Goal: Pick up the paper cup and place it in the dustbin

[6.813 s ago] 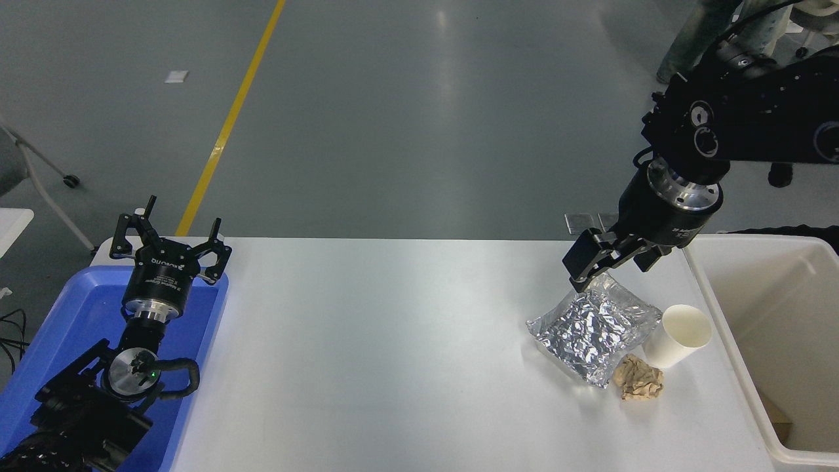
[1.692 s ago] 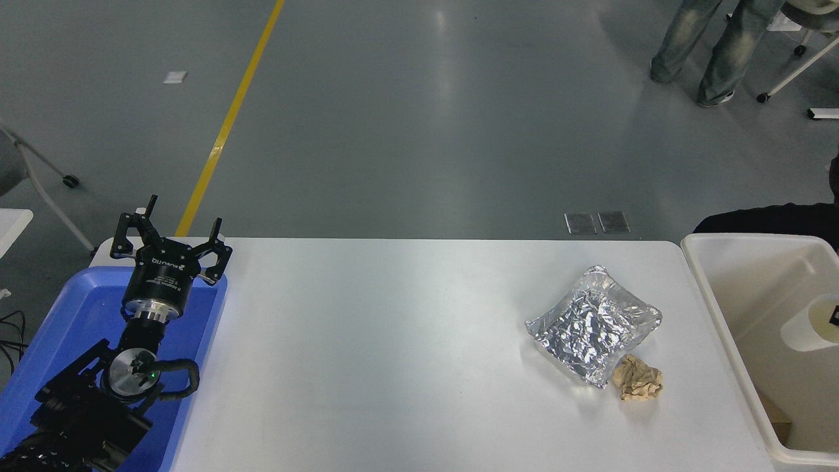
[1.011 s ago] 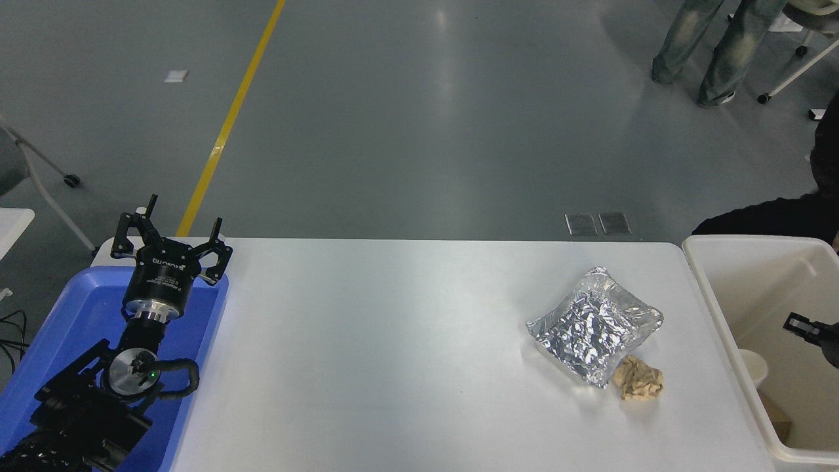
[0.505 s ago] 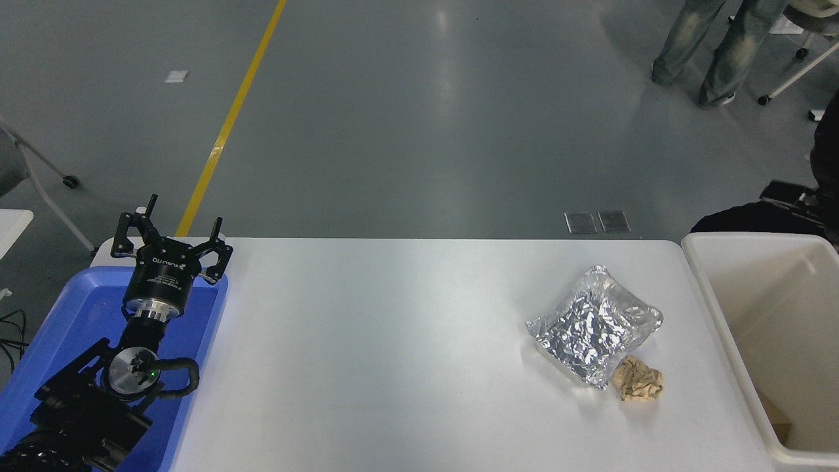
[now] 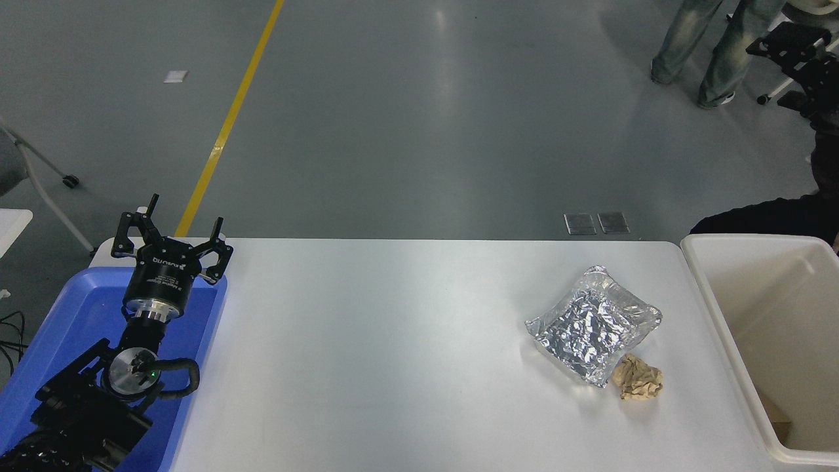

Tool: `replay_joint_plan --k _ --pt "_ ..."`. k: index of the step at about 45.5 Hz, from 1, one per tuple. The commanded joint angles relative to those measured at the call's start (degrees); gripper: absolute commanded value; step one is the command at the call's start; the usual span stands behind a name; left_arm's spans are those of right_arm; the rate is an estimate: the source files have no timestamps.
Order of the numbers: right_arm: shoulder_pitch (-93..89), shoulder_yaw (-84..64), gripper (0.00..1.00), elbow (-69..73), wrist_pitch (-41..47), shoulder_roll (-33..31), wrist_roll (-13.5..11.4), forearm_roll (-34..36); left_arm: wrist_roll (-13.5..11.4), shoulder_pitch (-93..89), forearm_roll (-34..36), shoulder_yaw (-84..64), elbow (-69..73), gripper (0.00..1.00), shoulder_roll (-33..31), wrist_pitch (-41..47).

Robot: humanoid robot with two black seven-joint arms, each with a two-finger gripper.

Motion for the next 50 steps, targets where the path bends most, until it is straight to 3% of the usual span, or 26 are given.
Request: replay_joint_plan --k 1,6,10,16,21,37,41,46,50 --pt "11.5 -8.7 1.00 6.8 5.2 5.5 0.5 0.4 0.0 0.0 -0.1 0.0 0.0 1.00 0.0 0.1" --pt "15.2 -12.9 1.00 8.8 6.4 10.8 1.1 -2.4 -0.1 0.1 -0.1 0.0 0.0 1.00 0.0 0.1" --pt "18.0 -17.6 1.00 12.1 7.1 15.7 4.0 -8.7 -0.1 0.1 -0.1 0.0 0.0 1.00 0.0 0.1" --pt "21.9 -27.2 1.00 17.4 7.4 24.7 10.6 -17.4 -0.1 0.1 -0.1 0.0 0.0 1.00 0.1 0.1" --pt "24.3 -32.8 1.00 23.1 7.4 30.8 13.5 -20.6 -0.1 0.1 -0.1 0.0 0.0 1.00 0.0 0.1" --pt "31.5 -31.7 1.00 32.9 32.9 33.1 16.9 -18.5 -0.2 0.2 -0.1 -0.1 0.1 1.00 0.0 0.4" --pt "31.6 -31.8 1.00 32.8 32.9 33.3 16.9 -14.6 -0.2 0.2 -0.1 -0.1 0.1 1.00 0.0 0.4" --pt "31.5 -32.3 1.00 32.2 32.9 33.6 16.7 -4.6 -0.2 0.2 -0.1 -0.1 0.0 1.00 0.0 0.4" --pt "31.4 -32.7 1.00 32.2 32.9 33.7 16.3 -1.7 -0.2 0.2 -0.1 -0.1 0.1 1.00 0.0 0.4"
